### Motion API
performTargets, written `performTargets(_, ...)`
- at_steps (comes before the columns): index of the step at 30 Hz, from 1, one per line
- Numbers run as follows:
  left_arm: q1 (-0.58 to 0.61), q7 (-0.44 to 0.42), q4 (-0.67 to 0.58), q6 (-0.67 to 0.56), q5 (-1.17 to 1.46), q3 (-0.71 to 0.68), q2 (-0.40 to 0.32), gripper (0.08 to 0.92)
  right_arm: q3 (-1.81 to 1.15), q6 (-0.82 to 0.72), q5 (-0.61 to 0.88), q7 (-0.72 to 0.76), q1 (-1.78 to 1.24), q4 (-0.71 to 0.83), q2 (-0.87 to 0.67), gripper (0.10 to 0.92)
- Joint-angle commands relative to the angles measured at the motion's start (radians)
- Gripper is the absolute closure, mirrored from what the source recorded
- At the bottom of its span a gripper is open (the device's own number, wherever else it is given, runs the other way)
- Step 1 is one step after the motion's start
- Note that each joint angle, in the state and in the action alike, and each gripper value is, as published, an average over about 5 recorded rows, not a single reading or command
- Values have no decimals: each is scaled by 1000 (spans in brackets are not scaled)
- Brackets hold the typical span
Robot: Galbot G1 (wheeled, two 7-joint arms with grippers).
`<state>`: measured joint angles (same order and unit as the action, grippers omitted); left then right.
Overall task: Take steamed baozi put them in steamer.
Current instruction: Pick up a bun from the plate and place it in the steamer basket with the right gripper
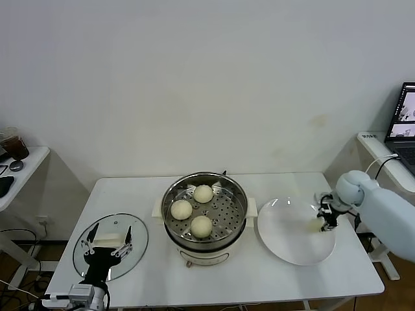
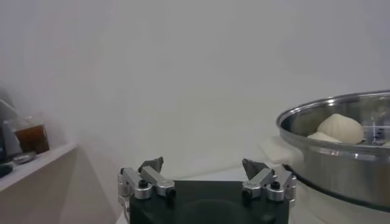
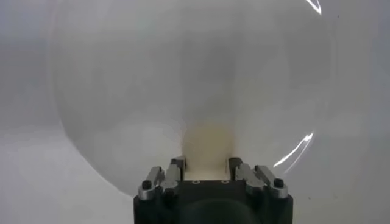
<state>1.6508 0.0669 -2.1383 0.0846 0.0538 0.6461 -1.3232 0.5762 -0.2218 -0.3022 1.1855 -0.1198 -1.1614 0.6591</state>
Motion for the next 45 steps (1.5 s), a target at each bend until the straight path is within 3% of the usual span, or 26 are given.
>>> performTargets(1,-11,-2,-8,4,7,-10,7,177,459,-140,448,-43,577,-284,-81,559)
performTargets(8,-14,-3,-12,3,8,-19,8,177,684,-251,709,-125,857,-421,61,553)
performTargets(17,-12,-3,-15,2,7,-13,10,177,729,-403,892,-253,854,-468,268,548)
performTargets(30,5,-7,-21,-4,10,1,7,177,717,-461,792,-287,659,-297,468,550)
performTargets(45,-4,-7,-14,-4,16,2,8,177,719,-450,660,-267,582,-233,451,550)
